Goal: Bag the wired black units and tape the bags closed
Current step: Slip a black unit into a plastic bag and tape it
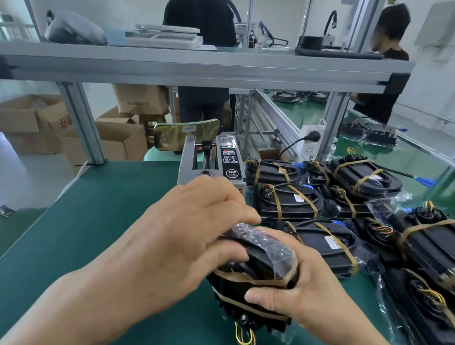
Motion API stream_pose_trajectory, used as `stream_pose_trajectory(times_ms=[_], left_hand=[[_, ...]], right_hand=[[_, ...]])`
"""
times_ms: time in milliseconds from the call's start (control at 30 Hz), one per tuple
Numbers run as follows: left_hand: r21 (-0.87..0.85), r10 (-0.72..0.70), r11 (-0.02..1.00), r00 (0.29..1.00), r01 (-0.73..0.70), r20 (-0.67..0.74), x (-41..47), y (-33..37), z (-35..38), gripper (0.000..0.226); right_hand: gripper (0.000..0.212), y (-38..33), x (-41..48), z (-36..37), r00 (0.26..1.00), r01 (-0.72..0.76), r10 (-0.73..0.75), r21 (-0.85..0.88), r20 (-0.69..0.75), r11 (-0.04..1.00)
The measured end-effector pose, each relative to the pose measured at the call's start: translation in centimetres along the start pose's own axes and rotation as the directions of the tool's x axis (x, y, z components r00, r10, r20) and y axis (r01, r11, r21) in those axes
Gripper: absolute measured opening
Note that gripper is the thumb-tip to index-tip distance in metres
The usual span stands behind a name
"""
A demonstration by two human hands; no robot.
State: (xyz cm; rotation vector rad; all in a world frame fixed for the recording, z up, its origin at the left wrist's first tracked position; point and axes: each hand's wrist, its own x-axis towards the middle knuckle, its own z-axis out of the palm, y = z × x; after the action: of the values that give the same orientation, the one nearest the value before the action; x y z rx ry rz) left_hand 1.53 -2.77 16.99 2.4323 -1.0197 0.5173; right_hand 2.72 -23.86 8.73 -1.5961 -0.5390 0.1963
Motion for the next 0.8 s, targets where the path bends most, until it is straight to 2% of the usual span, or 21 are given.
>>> stream_pose_trajectory(times_ms=[67, 133, 333, 467, 567, 633, 700, 767, 800], left_hand=[[-0.049, 0.018, 0.999, 0.999, -0.017, 0.035, 0.2, 0.4, 0.2, 0.025], [-0.064, 0.032, 0.997, 0.999, -0.031, 0.012, 0.4, 0.7, 0.4, 0.019], [0.153, 0.103, 0.983, 0.995, -0.101, -0.007, 0.7, 0.8, 0.6, 0.025], [0.161, 0.073, 0.985, 0.995, -0.062, -0.063, 0.8, 1.1, 1.3, 0.010], [0.183, 0.031, 0.983, 0.995, -0.013, -0.094, 1.3, 1.3, 1.5, 0.022], [0.185, 0.049, 0.982, 0.995, -0.033, -0.082, 1.8, 1.3, 1.5, 0.020], [0.021, -0.017, 1.000, 0.997, 0.018, -0.080, 1.9, 0.6, 1.1, 0.005], [-0.254, -0.193, 0.952, 0.978, 0.168, -0.077, 1.3, -0.7, 0.0, 0.009], [-0.325, -0.242, 0.923, 0.968, 0.208, -0.068, 1.0, -1.3, -0.7, 0.016]], right_hand=[[0.062, 0.0, 0.0, 0.2, 1.000, 0.009, -0.009, 0.004, 0.024, 1.000], [0.060, -0.1, 0.1, 0.5, 0.999, 0.007, -0.007, 0.003, 0.033, 1.000], [0.060, -0.1, 0.1, 0.8, 1.000, -0.019, 0.019, -0.047, -0.005, 0.999], [0.062, -0.4, -0.1, 1.2, 0.998, -0.063, 0.062, -0.148, -0.013, 0.987], [0.062, -0.7, -0.1, 1.4, 0.997, -0.071, 0.077, -0.228, 0.018, 0.971], [0.062, -0.9, -0.1, 1.2, 0.996, -0.072, 0.082, -0.252, 0.028, 0.965], [0.064, -0.9, -0.3, 0.8, 0.997, -0.074, 0.080, -0.239, 0.014, 0.968], [0.066, -0.7, -0.6, 0.3, 0.997, -0.076, 0.075, -0.199, -0.012, 0.977], [0.067, -0.5, -0.7, 0.1, 0.997, -0.080, 0.075, -0.192, -0.031, 0.978]])
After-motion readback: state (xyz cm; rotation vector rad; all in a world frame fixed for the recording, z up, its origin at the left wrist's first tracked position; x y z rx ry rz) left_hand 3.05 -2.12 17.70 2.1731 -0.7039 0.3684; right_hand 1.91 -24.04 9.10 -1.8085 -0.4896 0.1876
